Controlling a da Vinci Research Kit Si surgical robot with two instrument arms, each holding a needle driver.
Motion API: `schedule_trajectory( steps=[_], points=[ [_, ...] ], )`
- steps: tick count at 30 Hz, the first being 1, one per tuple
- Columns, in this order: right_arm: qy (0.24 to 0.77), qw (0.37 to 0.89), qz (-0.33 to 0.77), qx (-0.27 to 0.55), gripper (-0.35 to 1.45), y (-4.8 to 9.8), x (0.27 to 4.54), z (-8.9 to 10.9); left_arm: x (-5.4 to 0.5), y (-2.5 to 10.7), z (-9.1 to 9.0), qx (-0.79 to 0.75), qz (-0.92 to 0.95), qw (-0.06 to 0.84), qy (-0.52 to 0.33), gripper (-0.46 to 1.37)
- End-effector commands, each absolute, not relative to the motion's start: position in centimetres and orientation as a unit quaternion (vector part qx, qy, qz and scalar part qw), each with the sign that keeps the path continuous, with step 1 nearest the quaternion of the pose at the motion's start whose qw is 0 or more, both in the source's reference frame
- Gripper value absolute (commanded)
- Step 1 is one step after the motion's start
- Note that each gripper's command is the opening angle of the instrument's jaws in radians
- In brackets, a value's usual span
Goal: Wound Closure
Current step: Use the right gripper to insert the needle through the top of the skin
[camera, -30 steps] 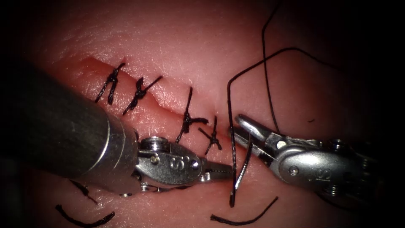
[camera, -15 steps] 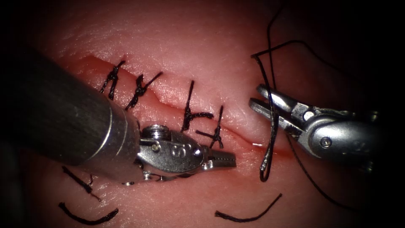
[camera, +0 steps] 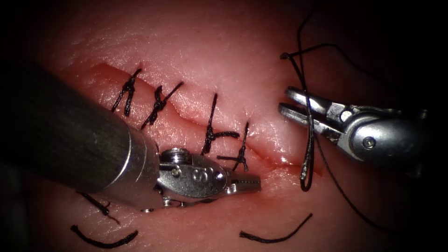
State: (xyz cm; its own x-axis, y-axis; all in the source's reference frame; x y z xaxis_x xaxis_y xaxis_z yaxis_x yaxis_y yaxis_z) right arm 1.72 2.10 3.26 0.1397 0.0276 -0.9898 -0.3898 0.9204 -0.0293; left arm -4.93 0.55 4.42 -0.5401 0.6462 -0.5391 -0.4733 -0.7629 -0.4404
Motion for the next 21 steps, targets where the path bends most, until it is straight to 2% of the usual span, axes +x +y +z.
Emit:
schedule_trajectory(
  steps=[1, 7, 10, 21],
  points=[
    [0.644, 0.738, 0.158, -0.128, -0.35, 2.09, 1.73, 3.27, -4.93, 0.56, 4.42, -0.357, 0.869, 0.321, -0.125, -0.35],
    [0.647, 0.725, 0.227, -0.061, -0.35, 2.20, 1.74, 3.29, -4.94, 0.56, 4.42, -0.357, 0.869, 0.321, -0.125, -0.35],
    [0.632, 0.721, 0.283, 0.006, -0.35, 2.26, 1.76, 3.36, -4.94, 0.55, 4.41, -0.356, 0.869, 0.321, -0.125, -0.35],
    [0.588, 0.688, 0.404, 0.135, -0.35, 2.19, 1.78, 3.59, -4.94, 0.53, 4.38, -0.356, 0.868, 0.322, -0.125, -0.35]
  ],
)
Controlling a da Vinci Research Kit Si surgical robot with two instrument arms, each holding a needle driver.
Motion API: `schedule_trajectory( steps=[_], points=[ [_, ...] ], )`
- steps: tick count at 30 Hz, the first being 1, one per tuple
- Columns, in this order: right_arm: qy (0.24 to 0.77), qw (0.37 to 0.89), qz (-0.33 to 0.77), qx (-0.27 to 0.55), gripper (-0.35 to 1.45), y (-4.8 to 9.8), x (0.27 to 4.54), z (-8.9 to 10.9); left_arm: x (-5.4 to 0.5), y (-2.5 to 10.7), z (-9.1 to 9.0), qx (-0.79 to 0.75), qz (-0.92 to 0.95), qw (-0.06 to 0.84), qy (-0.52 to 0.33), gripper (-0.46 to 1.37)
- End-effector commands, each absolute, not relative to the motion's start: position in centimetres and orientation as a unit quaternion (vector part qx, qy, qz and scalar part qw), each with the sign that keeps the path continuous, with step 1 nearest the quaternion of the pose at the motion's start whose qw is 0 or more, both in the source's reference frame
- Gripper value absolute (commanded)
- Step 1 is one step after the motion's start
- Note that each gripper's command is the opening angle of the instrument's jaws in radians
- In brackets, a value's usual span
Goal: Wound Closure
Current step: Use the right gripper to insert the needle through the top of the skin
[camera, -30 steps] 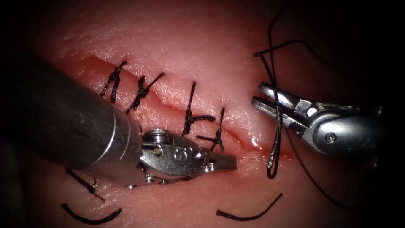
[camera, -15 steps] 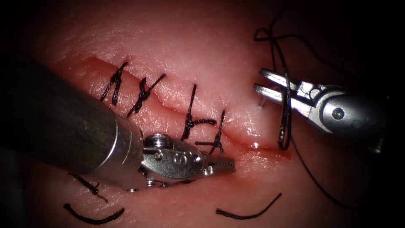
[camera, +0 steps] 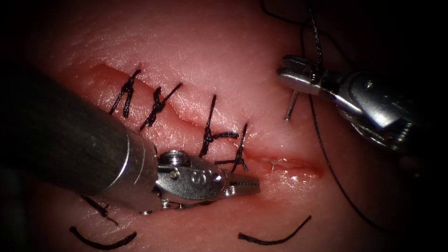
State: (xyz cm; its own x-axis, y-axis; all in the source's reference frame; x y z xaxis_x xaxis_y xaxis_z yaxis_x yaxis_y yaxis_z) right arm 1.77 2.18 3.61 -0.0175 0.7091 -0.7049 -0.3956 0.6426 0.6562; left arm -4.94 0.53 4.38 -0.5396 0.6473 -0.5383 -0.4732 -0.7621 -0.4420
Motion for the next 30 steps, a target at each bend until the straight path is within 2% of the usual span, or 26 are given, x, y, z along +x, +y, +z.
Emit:
schedule_trajectory(
  steps=[1, 14, 21, 30],
  points=[
    [0.584, 0.681, 0.417, 0.147, -0.35, 2.15, 1.79, 3.61, -4.94, 0.53, 4.38, -0.356, 0.868, 0.322, -0.125, -0.35],
    [0.542, 0.634, 0.485, 0.262, -0.35, 1.70, 2.00, 3.80, -4.94, 0.52, 4.37, -0.356, 0.868, 0.322, -0.125, -0.35],
    [0.527, 0.592, 0.518, 0.320, -0.35, 1.41, 2.08, 3.89, -4.94, 0.53, 4.36, -0.356, 0.868, 0.322, -0.125, -0.35],
    [0.507, 0.573, 0.541, 0.350, -0.35, 1.19, 2.06, 3.91, -4.93, 0.53, 4.36, -0.355, 0.869, 0.321, -0.126, -0.35]
  ],
)
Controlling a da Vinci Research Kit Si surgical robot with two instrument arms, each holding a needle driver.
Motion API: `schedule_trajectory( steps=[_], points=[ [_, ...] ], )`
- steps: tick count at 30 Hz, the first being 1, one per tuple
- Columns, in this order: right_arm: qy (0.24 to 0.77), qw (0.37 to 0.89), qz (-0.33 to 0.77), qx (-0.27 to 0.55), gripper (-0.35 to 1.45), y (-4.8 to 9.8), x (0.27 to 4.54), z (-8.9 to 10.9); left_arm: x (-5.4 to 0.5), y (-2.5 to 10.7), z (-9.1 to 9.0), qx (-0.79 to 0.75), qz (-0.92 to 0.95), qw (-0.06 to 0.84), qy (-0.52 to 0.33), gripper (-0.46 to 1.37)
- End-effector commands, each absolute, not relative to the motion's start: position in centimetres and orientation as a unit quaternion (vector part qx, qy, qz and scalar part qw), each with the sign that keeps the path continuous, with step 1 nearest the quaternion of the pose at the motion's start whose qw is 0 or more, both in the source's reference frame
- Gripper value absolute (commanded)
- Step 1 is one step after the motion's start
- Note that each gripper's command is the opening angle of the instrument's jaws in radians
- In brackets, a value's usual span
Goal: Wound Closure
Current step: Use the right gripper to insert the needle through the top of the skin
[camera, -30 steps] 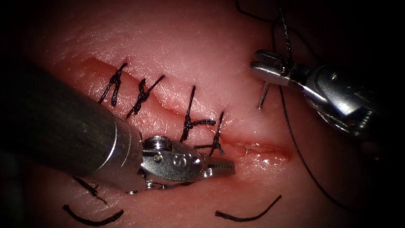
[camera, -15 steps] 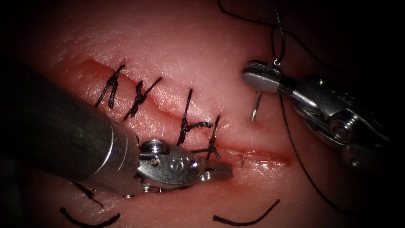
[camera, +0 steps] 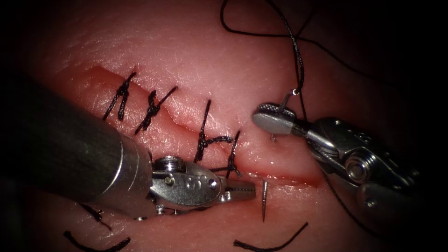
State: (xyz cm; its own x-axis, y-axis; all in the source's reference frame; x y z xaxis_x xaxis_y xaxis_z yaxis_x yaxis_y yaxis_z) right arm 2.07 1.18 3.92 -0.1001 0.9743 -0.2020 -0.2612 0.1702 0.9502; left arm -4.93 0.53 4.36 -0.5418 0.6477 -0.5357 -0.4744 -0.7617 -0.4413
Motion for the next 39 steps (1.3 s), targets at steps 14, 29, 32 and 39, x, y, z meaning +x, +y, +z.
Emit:
schedule_trajectory(
  steps=[14, 29, 32, 39],
  points=[
    [0.617, 0.600, 0.467, 0.202, 1.16, 1.7, 1.90, 4.0, -4.93, 0.5, 4.3, -0.355, 0.869, 0.321, -0.127, -0.35],
    [0.633, 0.668, 0.373, 0.116, 1.21, 2.1, 1.78, 3.8, -4.93, 0.5, 4.3, -0.355, 0.869, 0.321, -0.127, -0.35],
    [0.634, 0.672, 0.367, 0.109, 1.21, 2.2, 1.77, 3.7, -4.93, 0.5, 4.3, -0.355, 0.869, 0.321, -0.127, -0.35],
    [0.635, 0.682, 0.351, 0.096, 1.16, 2.2, 1.75, 3.7, -4.93, 0.5, 4.3, -0.356, 0.869, 0.320, -0.128, -0.35]
  ],
)
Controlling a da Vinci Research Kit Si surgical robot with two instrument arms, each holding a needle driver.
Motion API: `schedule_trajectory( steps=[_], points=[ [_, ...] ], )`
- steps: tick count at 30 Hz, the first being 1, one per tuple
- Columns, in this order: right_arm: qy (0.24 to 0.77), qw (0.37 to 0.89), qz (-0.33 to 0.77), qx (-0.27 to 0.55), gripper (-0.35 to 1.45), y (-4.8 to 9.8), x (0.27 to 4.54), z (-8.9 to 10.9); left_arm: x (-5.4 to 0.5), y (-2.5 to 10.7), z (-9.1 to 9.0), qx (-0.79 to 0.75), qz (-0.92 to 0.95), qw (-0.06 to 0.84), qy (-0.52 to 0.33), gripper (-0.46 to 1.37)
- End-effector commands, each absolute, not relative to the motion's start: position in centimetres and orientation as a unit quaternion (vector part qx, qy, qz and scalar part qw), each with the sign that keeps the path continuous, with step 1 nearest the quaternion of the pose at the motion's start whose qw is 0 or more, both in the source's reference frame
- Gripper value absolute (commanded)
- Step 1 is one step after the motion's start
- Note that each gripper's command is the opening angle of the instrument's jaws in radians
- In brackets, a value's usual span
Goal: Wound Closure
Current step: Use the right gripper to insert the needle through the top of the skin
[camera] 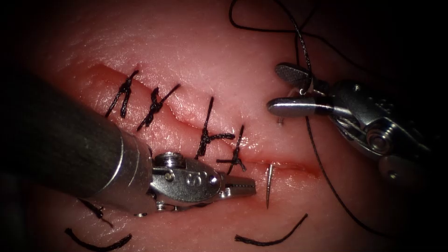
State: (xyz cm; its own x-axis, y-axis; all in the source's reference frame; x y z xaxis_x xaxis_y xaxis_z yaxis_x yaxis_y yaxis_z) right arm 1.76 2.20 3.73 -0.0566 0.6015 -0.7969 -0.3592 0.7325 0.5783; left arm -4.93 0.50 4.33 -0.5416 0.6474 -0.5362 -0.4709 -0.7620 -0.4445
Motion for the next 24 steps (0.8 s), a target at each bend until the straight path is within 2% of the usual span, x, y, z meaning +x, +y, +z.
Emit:
schedule_trajectory(
  steps=[1, 2, 3, 4, 5, 9, 14, 24],
  points=[
    [0.635, 0.684, 0.347, 0.093, 1.12, 2.20, 1.75, 3.73, -4.93, 0.50, 4.33, -0.356, 0.869, 0.320, -0.128, -0.35],
    [0.637, 0.683, 0.345, 0.090, 1.07, 2.20, 1.75, 3.72, -4.93, 0.50, 4.33, -0.356, 0.869, 0.320, -0.128, -0.35],
    [0.640, 0.681, 0.344, 0.086, 0.81, 2.21, 1.75, 3.71, -4.93, 0.50, 4.33, -0.356, 0.869, 0.320, -0.128, -0.35],
    [0.645, 0.678, 0.344, 0.082, 0.36, 2.20, 1.74, 3.70, -4.93, 0.50, 4.33, -0.356, 0.869, 0.320, -0.128, -0.35],
    [0.649, 0.674, 0.345, 0.079, -0.33, 2.19, 1.74, 3.68, -4.93, 0.50, 4.33, -0.356, 0.869, 0.320, -0.128, -0.35],
    [0.646, 0.670, 0.356, 0.087, -0.35, 2.23, 1.74, 3.64, -4.93, 0.50, 4.33, -0.356, 0.869, 0.320, -0.128, -0.35],
    [0.617, 0.654, 0.415, 0.139, -0.35, 2.21, 1.75, 3.65, -4.92, 0.50, 4.32, -0.356, 0.869, 0.320, -0.128, -0.35],
    [0.490, 0.613, 0.562, 0.261, -0.35, 1.96, 1.73, 3.80, -4.93, 0.50, 4.33, -0.356, 0.869, 0.320, -0.128, -0.35]
  ],
)
